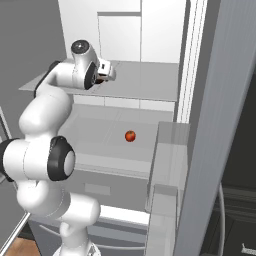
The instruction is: Retrieve the orange and apple from the fridge and place them into the bowl on the dining table.
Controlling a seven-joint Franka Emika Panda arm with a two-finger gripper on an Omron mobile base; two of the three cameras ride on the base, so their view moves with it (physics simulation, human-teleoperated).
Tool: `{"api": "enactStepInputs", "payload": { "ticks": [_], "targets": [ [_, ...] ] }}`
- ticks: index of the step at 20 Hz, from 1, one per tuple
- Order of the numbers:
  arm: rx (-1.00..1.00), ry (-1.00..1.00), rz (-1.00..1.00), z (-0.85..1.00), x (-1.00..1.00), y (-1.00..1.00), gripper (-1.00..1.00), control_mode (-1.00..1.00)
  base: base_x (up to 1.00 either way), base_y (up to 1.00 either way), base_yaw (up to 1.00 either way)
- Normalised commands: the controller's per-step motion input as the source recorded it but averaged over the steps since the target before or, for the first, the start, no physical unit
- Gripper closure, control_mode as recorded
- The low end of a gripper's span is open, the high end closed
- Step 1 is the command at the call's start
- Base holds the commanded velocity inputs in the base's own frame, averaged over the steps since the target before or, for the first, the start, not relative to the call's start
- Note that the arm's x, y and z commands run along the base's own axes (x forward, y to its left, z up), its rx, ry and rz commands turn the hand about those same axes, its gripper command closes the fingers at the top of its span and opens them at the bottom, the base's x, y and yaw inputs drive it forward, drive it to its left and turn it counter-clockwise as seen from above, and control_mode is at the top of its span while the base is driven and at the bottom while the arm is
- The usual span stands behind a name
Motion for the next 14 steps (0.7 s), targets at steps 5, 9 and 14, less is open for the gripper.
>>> {"api": "enactStepInputs", "payload": {
  "ticks": [5,9,14],
  "targets": [
    [0.00,0.03,0.00,-0.30,0.06,0.00,1.00,-1.00,0.00,0.00,0.00],
    [0.00,0.00,0.00,-0.17,0.17,0.00,1.00,-1.00,0.00,0.00,0.00],
    [0.00,0.00,0.00,-0.05,0.03,0.00,1.00,-1.00,0.00,0.00,0.00]
  ]
}}
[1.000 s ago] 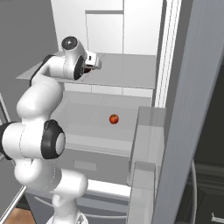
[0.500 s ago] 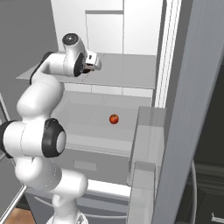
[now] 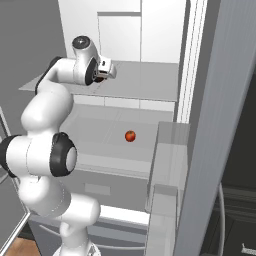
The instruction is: Retrieve the orange and apple from the fridge and place them into the bowl on the dining table.
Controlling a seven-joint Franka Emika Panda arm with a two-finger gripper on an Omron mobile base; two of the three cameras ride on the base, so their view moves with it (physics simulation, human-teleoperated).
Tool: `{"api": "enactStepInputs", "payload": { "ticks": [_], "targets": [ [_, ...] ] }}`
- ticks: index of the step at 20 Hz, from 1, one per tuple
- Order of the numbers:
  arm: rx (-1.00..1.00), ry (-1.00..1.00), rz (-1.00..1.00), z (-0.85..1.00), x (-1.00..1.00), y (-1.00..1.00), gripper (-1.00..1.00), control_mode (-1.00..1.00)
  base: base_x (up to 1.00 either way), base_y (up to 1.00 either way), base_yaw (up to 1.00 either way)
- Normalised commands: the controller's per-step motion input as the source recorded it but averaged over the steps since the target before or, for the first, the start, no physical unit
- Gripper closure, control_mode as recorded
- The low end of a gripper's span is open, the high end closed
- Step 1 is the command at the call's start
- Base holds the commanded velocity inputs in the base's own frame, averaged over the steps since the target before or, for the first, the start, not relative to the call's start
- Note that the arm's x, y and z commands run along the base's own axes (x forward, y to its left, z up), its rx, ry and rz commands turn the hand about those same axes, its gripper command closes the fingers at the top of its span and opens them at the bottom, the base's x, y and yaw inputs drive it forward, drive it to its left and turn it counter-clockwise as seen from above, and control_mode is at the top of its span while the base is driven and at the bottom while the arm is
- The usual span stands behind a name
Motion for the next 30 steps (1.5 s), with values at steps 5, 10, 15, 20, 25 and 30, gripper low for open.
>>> {"api": "enactStepInputs", "payload": {
  "ticks": [5,10,15,20,25,30],
  "targets": [
    [0.00,-0.02,0.01,-0.03,-0.43,0.00,1.00,-1.00,0.00,0.00,0.00],
    [0.00,-0.23,0.01,0.05,-1.00,-0.20,1.00,-1.00,0.00,0.00,0.00],
    [0.00,-0.25,0.02,0.27,-1.00,-0.32,1.00,-1.00,0.00,0.00,0.00],
    [0.00,-0.08,0.00,0.07,-1.00,-0.13,1.00,-1.00,0.00,0.00,0.00],
    [0.00,0.00,0.00,0.00,-1.00,0.00,1.00,-1.00,0.00,0.00,0.00],
    [0.00,0.00,0.00,0.00,-1.00,0.00,1.00,-1.00,0.00,0.00,0.00]
  ]
}}
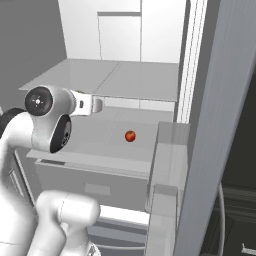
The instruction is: Retrieve the orange and apple from the fridge and place them into the bowl on the dining table.
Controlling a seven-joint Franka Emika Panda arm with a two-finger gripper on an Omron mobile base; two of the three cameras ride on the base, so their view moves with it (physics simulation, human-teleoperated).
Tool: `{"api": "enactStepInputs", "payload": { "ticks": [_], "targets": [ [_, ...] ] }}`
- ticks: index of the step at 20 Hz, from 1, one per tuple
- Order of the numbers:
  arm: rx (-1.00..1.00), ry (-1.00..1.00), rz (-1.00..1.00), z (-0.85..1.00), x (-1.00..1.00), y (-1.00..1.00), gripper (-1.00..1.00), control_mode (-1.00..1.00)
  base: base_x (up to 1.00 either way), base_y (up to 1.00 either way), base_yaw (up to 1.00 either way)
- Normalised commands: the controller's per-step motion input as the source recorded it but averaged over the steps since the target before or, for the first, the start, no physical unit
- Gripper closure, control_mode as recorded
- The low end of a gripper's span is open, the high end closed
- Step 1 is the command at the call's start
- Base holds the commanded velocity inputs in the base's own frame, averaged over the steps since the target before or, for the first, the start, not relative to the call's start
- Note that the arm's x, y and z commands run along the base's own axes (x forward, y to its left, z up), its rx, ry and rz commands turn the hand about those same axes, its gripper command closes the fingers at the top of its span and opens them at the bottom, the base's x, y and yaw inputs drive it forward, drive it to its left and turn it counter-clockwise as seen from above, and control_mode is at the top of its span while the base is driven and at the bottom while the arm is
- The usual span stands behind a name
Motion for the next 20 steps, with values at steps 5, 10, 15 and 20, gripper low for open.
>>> {"api": "enactStepInputs", "payload": {
  "ticks": [5,10,15,20],
  "targets": [
    [0.00,0.07,0.00,0.00,-0.96,0.00,1.00,-1.00,0.00,0.00,0.00],
    [0.00,0.03,0.00,0.00,-0.44,0.00,1.00,1.00,-0.32,0.00,0.00],
    [0.00,0.00,0.00,0.00,0.00,0.00,1.00,1.00,-0.71,0.00,0.13],
    [0.00,0.00,0.00,0.00,0.00,0.00,1.00,1.00,-0.71,0.00,0.32]
  ]
}}
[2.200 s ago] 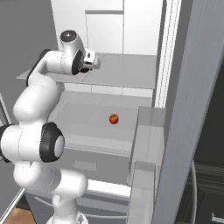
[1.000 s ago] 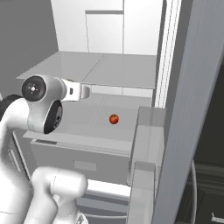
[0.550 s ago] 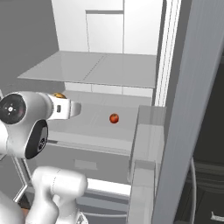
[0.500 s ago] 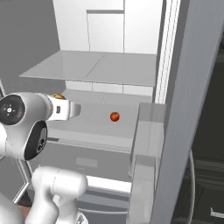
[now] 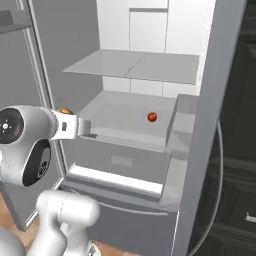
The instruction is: Retrieve the orange and apple from the fridge and place them into the bowl on the dining table.
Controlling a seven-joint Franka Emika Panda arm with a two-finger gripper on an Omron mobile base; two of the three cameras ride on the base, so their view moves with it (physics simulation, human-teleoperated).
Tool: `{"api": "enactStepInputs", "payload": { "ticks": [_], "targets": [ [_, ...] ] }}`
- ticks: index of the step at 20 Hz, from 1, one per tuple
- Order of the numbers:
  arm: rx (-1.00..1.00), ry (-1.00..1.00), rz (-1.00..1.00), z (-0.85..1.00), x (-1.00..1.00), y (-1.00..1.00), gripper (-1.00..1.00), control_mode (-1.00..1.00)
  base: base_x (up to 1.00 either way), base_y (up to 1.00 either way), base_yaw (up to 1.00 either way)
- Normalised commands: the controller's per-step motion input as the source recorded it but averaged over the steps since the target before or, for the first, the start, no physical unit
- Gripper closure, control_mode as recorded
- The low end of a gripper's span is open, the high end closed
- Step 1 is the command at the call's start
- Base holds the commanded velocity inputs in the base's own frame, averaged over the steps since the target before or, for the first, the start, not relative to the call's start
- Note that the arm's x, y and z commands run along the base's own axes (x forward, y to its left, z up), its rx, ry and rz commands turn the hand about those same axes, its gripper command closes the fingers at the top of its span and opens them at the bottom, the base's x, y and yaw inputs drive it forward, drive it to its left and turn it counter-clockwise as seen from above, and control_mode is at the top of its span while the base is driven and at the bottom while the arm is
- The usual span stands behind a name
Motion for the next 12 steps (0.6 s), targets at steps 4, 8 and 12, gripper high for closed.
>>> {"api": "enactStepInputs", "payload": {
  "ticks": [4,8,12],
  "targets": [
    [0.00,0.00,0.00,0.00,0.00,0.00,1.00,1.00,-0.61,-0.09,0.46],
    [0.00,0.00,0.00,0.00,0.00,0.00,1.00,1.00,-0.49,-0.36,0.60],
    [0.00,0.00,0.00,0.00,0.00,0.00,1.00,1.00,-0.59,-0.63,0.68]
  ]
}}
